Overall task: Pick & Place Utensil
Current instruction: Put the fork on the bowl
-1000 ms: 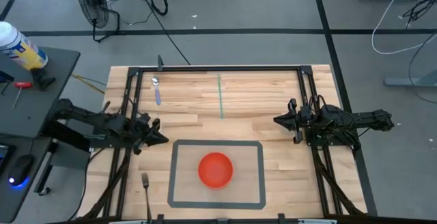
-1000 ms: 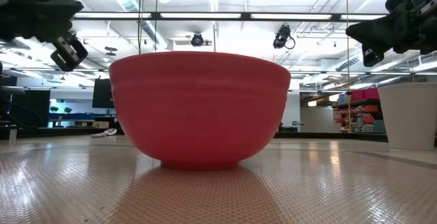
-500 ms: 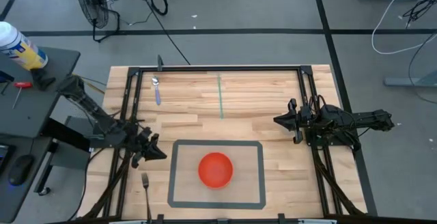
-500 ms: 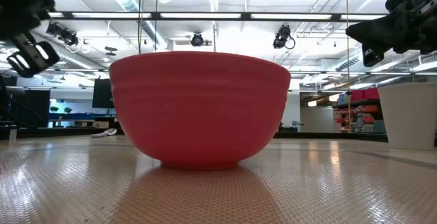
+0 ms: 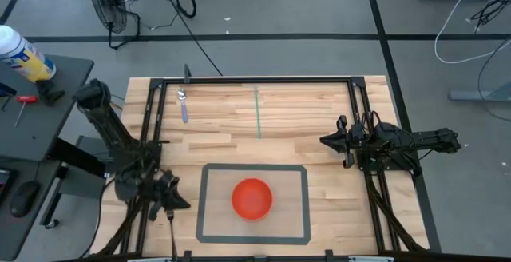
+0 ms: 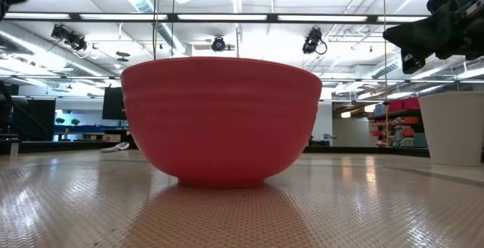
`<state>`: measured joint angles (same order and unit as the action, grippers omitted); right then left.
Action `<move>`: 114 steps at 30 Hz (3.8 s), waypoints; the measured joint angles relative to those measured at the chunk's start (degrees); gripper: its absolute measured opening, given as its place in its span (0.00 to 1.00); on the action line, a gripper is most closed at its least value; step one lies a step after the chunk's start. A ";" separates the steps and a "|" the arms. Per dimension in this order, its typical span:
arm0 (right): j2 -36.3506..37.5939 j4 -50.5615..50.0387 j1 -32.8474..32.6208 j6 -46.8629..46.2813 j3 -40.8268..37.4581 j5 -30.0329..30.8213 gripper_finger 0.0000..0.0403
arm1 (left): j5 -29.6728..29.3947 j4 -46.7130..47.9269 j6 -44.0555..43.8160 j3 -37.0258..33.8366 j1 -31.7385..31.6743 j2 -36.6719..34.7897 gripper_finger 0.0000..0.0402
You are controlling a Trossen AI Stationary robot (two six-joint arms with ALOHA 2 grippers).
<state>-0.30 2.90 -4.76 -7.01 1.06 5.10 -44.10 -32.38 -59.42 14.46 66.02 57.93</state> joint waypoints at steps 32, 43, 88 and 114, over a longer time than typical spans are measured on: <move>0.00 0.04 0.00 -0.01 0.00 0.00 0.09 | 42.27 74.59 -43.76 40.34 -8.05 31.99 0.23; 0.02 0.03 -0.01 0.00 0.00 0.00 0.09 | 44.83 74.40 -52.67 40.36 -7.25 32.81 0.38; 0.00 0.02 0.01 0.00 0.00 0.01 0.09 | 31.46 74.49 -32.60 40.28 -14.11 40.70 0.19; 0.00 0.02 0.01 -0.02 0.00 0.00 0.09 | 37.37 73.96 -39.73 40.28 -7.99 40.70 0.33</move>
<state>-0.29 2.92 -4.75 -7.02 1.06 5.10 -6.73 41.58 -99.15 54.75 58.03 98.63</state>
